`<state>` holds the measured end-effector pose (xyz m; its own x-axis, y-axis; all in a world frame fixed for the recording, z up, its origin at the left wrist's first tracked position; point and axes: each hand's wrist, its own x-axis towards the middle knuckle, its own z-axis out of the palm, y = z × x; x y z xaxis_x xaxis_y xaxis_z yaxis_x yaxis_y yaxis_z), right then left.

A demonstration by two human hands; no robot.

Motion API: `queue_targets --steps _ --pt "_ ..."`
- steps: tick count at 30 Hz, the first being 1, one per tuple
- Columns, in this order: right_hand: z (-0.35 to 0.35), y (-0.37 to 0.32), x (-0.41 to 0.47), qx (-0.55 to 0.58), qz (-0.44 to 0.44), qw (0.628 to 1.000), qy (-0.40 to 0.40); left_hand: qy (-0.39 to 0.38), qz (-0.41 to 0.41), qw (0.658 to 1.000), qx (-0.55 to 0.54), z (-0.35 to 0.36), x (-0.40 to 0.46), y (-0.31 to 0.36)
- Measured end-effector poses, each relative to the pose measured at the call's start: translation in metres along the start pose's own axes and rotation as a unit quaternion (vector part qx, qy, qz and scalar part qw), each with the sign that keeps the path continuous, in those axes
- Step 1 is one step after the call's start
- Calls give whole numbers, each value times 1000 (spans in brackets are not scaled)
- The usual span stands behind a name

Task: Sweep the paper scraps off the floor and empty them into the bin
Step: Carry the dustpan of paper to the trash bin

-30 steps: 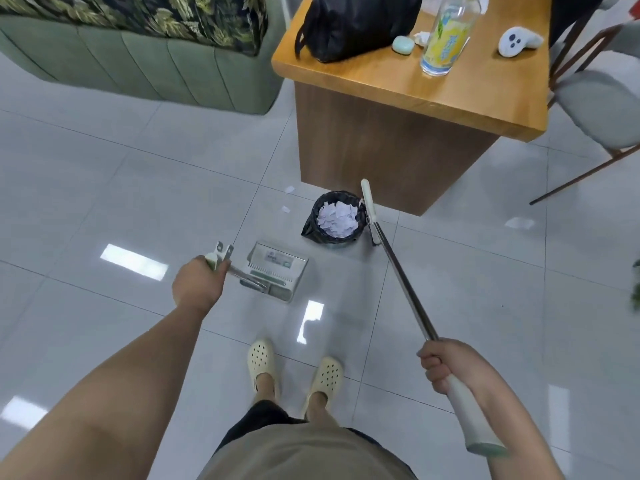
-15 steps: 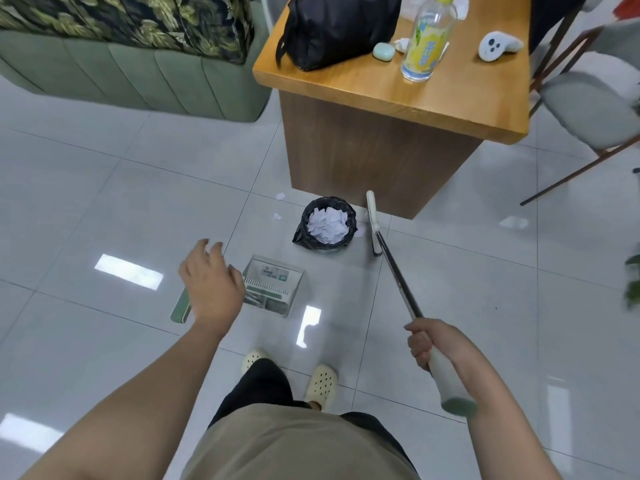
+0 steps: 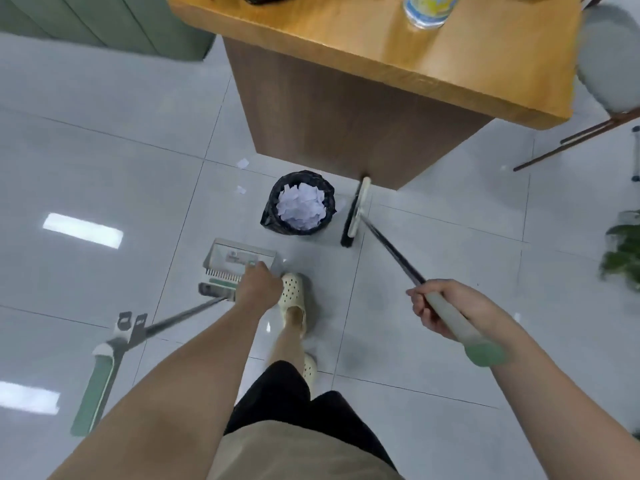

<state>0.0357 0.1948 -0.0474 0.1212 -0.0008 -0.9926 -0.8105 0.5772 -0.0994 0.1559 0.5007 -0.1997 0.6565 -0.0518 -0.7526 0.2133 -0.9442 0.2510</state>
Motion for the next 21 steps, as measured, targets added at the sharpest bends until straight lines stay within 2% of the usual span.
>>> queue_targets --steps 4,8,11,14,18,21 --pt "-8 -41 48 4 77 997 9 -61 -62 995 -44 24 81 18" --pt "-11 -72 118 -27 80 996 12 -54 -99 989 -99 51 158 41" --pt "-10 -92 171 -25 73 997 13 -44 -159 971 -173 74 214 45" --pt "-10 -103 218 -25 79 996 22 -38 -244 924 -293 96 260 42" --pt "-13 -102 259 -24 97 993 56 -51 -276 859 -429 118 301 35" --pt "-17 -101 279 -8 107 993 53 -62 -288 814 -500 135 330 26"
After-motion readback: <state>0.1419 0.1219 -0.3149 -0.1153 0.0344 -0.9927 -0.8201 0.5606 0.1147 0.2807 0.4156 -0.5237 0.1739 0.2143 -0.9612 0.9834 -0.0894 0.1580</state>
